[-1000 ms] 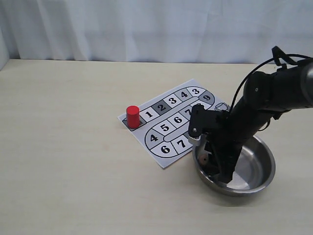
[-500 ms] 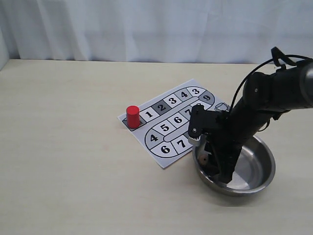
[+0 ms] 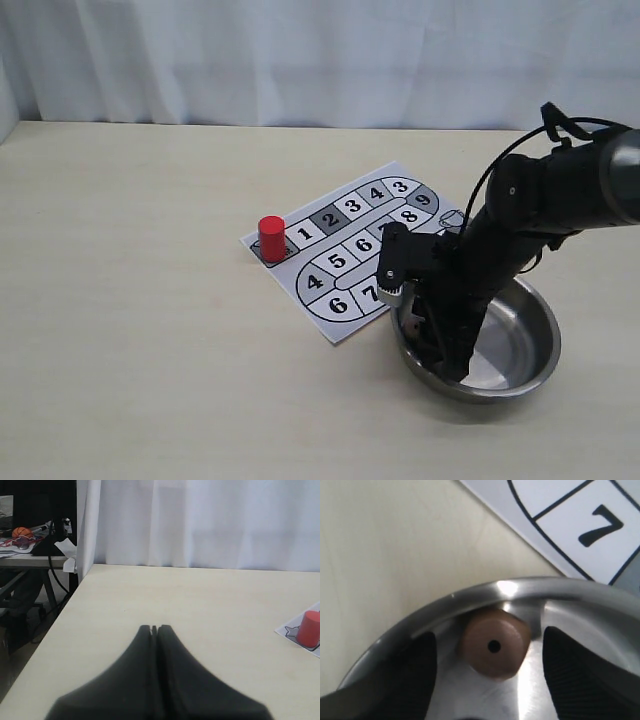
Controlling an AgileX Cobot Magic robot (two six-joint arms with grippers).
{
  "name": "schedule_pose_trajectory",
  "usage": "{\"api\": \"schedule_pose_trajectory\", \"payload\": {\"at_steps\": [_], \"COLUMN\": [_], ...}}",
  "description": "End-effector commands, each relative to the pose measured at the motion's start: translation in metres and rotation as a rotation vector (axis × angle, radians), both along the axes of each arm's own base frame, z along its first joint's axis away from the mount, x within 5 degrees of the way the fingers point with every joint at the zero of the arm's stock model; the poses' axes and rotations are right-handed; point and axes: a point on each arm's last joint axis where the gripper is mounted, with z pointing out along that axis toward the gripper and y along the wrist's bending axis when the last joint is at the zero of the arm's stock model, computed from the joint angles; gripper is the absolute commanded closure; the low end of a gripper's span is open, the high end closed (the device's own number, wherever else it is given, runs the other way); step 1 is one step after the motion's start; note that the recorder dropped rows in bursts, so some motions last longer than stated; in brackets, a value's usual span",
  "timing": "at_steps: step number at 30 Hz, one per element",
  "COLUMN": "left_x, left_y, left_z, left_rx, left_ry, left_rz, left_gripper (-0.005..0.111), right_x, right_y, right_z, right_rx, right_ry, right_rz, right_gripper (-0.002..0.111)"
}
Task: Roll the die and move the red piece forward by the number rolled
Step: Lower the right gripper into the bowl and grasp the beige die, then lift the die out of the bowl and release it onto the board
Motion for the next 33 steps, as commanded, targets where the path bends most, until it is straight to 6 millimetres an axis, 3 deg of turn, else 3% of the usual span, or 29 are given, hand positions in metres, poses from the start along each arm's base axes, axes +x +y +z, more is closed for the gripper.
{"api": "schedule_pose_trajectory", "payload": {"at_steps": [1,4,9,15,33], "left_x": [0.000,0.000,0.000,0.000,0.000], "left_y": [0.000,0.000,0.000,0.000,0.000], "left_z": [0.000,0.000,0.000,0.000,0.000], "left_rx": [-0.010,-0.010,-0.010,-0.010,-0.010], "left_ry": [-0.011,-0.011,-0.011,-0.011,-0.011], "left_rz": [-0.002,-0.002,-0.002,-0.002,-0.002], "left_gripper": [0.107,0.107,0.107,0.107,0.107], "right_x": [0.001,0.001,0.001,0.000,-0.004], "right_y": [0.000,0.000,0.000,0.000,-0.020], "right_z": [-0.007,-0.007,-0.007,-0.006,0.035], "right_rx": [-0.009,-0.009,-0.010,-0.007,-0.142], "right_ry": [0.009,0.009,0.011,0.028,-0.037], "right_rz": [0.006,0.006,0.007,-0.030,-0.280], "right_gripper": [0.051,0.057,0.082,0.104,0.104]}}
